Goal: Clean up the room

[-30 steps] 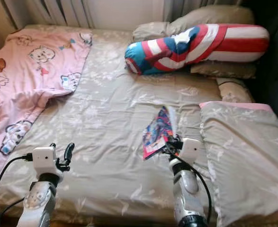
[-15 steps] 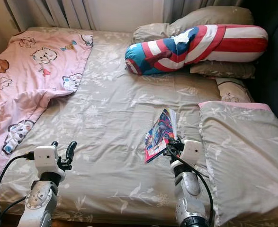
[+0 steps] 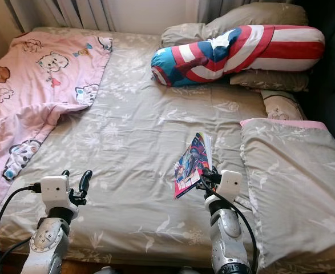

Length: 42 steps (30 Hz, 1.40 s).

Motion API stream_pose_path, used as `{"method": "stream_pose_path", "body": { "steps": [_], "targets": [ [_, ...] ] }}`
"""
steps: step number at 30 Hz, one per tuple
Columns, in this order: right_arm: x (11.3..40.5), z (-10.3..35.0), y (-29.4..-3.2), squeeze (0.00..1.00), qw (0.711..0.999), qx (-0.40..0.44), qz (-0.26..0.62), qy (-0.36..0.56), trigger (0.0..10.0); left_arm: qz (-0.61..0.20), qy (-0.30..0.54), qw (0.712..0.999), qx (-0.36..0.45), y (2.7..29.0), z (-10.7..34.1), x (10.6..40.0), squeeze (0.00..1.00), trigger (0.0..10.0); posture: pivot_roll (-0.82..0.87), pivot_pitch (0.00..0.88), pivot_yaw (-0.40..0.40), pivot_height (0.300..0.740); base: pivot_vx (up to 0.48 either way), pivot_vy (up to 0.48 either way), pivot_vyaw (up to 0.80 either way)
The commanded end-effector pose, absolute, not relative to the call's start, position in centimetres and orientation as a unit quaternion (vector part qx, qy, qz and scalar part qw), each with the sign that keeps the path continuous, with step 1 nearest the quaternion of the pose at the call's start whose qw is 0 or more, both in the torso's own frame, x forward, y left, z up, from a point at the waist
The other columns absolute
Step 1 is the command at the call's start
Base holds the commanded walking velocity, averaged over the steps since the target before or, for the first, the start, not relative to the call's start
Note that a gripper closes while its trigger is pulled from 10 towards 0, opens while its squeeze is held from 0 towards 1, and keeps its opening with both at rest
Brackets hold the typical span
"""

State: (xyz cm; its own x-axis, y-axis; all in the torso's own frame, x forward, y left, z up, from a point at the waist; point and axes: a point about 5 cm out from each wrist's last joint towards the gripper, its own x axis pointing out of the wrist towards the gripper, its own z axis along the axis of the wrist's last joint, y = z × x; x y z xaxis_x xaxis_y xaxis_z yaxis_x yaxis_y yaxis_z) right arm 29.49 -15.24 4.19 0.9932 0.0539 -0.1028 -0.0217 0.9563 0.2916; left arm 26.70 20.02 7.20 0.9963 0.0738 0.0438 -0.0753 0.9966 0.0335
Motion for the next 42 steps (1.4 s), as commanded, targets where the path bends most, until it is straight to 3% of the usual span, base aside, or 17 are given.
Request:
{"method": "stream_pose_path", "body": {
  "steps": [1, 5, 15, 19, 27, 36, 39, 42],
  "targets": [
    [29.9, 5.1, -15.0, 0.00, 0.988, 0.145, 0.032, 0.036, 10.0, 0.039, -0.011, 0.999, 0.019, 20.1, 6.8, 26.4, 0.00, 10.0, 0.03, 0.180, -0.051, 0.686, 0.000, 0.000, 0.00],
    [29.9, 5.2, -15.0, 0.00, 0.989, 0.143, 0.031, 0.028, 10.0, 0.039, -0.010, 0.999, 0.020, 20.1, 6.8, 26.4, 0.00, 10.0, 0.03, 0.181, -0.050, 0.667, 0.000, 0.000, 0.00],
    [30.6, 5.4, -14.2, 0.00, 0.987, 0.146, 0.056, 0.035, 10.0, 0.041, -0.008, 0.999, 0.025, 20.5, 6.8, 26.2, 0.00, 10.0, 0.05, 0.176, -0.042, 0.667, 0.000, 0.000, 0.00],
    [30.7, 5.3, -14.0, 0.00, 0.987, 0.142, 0.060, 0.037, 10.0, 0.038, -0.009, 0.999, 0.028, 20.6, 6.9, 26.2, 0.00, 10.0, 0.05, 0.171, -0.034, 0.642, 0.000, 0.000, 0.00],
    [30.4, 4.8, -13.9, 0.00, 0.986, 0.151, 0.058, 0.042, 10.0, 0.032, -0.007, 0.999, 0.032, 20.5, 6.9, 26.2, 0.00, 10.0, 0.06, 0.169, -0.025, 0.642, 0.000, 0.000, 0.00],
    [31.0, 5.0, -12.9, 0.00, 0.975, 0.198, 0.088, 0.040, 10.0, 0.030, -0.006, 0.999, 0.040, 21.0, 7.0, 25.9, 0.00, 10.0, 0.08, 0.170, -0.006, 0.642, 0.000, 0.000, 0.00],
    [32.1, 6.0, -12.7, 0.00, 0.953, 0.282, 0.108, 0.024, 10.0, 0.029, -0.006, 0.998, 0.048, 21.4, 7.4, 25.8, 0.00, 10.0, 0.10, 0.176, 0.012, 0.642, 0.000, 0.000, 0.00],
    [32.4, 6.1, -12.7, 0.00, 0.947, 0.298, 0.115, 0.024, 10.0, 0.026, -0.005, 0.998, 0.052, 21.7, 7.5, 25.6, 0.00, 10.0, 0.10, 0.182, 0.024, 0.642, 0.000, 0.000, 0.00]
  ]
}}
